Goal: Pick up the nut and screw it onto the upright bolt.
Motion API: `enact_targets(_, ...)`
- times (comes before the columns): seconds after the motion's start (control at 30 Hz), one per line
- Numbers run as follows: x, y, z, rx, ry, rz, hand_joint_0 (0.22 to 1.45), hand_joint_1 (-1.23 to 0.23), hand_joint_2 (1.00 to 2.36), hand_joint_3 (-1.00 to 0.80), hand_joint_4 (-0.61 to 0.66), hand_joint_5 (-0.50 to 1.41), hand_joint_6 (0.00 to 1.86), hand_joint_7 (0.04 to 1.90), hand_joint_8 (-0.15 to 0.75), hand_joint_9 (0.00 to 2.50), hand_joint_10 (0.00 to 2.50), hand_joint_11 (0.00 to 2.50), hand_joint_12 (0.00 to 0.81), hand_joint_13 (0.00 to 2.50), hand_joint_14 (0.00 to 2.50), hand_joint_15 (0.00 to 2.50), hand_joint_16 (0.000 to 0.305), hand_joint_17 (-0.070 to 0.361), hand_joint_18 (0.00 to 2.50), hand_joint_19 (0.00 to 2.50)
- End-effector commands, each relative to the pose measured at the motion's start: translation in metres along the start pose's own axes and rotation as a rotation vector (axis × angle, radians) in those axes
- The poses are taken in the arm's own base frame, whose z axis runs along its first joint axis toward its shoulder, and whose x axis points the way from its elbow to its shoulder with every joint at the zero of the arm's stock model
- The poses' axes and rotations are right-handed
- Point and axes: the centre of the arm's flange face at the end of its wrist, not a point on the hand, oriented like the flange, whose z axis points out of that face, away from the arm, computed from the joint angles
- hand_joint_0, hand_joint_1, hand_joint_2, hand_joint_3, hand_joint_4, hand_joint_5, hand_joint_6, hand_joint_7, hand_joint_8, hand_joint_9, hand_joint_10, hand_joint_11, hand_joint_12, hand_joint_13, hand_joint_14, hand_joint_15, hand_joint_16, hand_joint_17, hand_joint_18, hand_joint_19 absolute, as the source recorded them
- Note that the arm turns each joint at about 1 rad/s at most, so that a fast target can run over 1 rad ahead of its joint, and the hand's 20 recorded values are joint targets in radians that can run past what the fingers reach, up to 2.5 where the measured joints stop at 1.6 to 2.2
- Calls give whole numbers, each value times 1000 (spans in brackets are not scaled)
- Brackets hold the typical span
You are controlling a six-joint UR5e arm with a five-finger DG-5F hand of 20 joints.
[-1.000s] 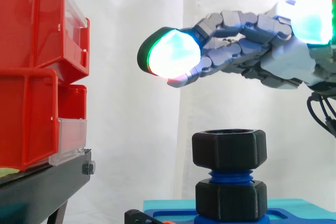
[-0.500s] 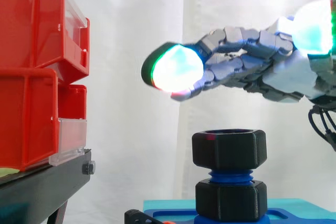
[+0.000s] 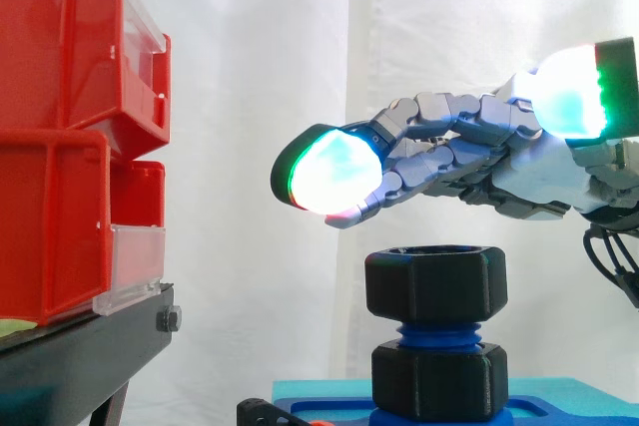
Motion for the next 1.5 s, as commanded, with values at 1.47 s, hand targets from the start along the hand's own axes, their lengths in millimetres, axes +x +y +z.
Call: enact_targets(1.47, 12, -15, -7, 9, -1, 2, 472, -159, 1000, -500, 229, -66, 529, 1465, 281, 393, 0, 0, 325, 139, 0, 0, 38, 86, 0, 0)
